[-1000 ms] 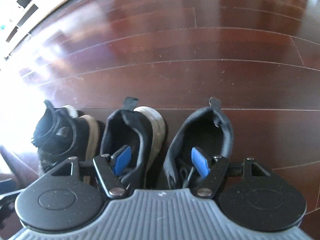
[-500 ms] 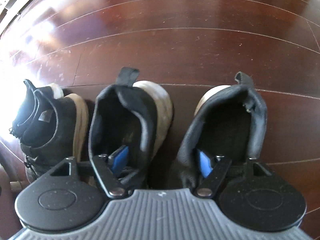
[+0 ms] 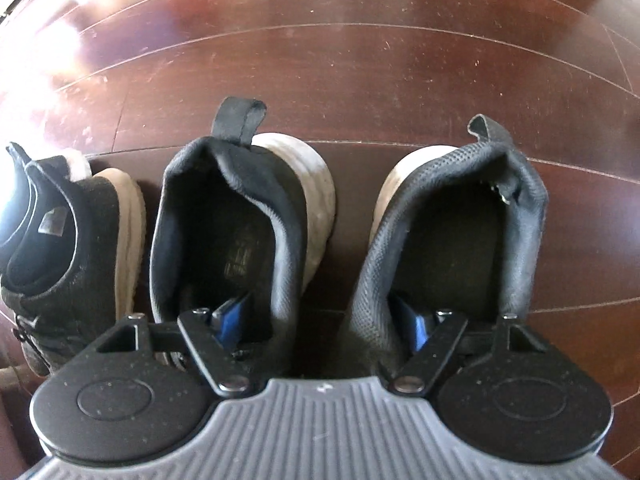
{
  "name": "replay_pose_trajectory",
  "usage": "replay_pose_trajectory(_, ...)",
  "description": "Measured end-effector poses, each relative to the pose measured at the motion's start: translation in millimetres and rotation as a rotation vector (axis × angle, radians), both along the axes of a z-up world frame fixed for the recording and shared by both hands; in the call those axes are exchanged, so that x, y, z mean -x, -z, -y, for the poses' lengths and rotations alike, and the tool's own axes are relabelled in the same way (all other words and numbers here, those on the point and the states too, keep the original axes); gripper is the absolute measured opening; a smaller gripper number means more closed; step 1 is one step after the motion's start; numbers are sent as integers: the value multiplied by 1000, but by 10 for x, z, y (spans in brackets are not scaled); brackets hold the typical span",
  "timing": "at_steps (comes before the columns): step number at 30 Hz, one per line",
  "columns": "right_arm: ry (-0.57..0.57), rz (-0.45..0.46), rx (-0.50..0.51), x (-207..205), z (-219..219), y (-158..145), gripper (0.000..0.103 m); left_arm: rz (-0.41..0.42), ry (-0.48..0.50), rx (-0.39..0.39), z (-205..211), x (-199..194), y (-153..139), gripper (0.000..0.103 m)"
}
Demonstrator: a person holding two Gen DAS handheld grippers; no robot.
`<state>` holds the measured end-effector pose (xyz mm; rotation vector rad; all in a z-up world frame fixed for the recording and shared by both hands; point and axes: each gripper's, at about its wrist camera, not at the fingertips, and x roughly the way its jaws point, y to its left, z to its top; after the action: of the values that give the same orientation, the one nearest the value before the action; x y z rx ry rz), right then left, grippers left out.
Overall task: Organize scattered shoes
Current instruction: 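Close the right tool on the heel collars of both grey knit sneakers, then lift the grey knit sneakers with the right tool toward the placed sneakers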
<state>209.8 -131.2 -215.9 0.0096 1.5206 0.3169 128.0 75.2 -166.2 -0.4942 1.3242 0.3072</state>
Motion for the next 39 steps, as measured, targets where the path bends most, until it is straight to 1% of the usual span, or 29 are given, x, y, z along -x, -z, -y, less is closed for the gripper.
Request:
replay_pose_trajectory(4, -23, -8, 12, 46, -6, 36, 76, 3, -4, 9, -29, -13, 3, 103)
replay_pose_trajectory(6, -26, -10, 15, 67, -30, 57, 75, 3, -6, 13, -51, -22, 7, 103)
replay_pose_trajectory(7, -27, -11, 17, 81, -30, 58, 72, 3, -8, 15, -61, -26, 7, 103)
replay_pose_trajectory(9, -28, -2, 25, 128, 5, 32, 64, 6, -10, 19, -85, -35, 4, 103)
replay_pose_trajectory(11, -26, 3, 25, 155, 56, -14, 52, 9, -14, 22, -107, -42, -1, 103)
replay_pose_trajectory(13, -26, 2, 19, 188, 124, -52, 48, 15, -22, 30, -143, -54, -9, 103)
replay_pose_trajectory(17, -25, 3, 37, 249, 124, -83, 46, 25, -11, 45, -179, -92, -19, 103)
replay_pose_trajectory(23, -6, 23, 68, 382, 4, -121, 43, 53, 36, 47, -227, -168, -40, 103)
replay_pose_trajectory(27, 5, 35, 85, 462, -18, -168, 40, 48, 21, 60, -257, -89, -36, 103)
replay_pose_trajectory(29, 5, 45, 90, 506, -34, -195, 36, 38, 23, 59, -246, -45, -39, 103)
replay_pose_trajectory(30, 4, 52, 92, 537, -55, -200, 35, 34, 28, 53, -231, -20, -48, 103)
replay_pose_trajectory(31, 7, 55, 92, 576, -116, -137, 33, 33, 36, 43, -206, 1, -67, 103)
replay_pose_trajectory(35, 47, 69, 67, 684, -69, -166, 29, 44, 60, 10, -137, 55, -147, 103)
replay_pose_trajectory(39, 100, 81, 34, 792, 159, -204, 28, 32, 98, -11, -1, 97, -170, 103)
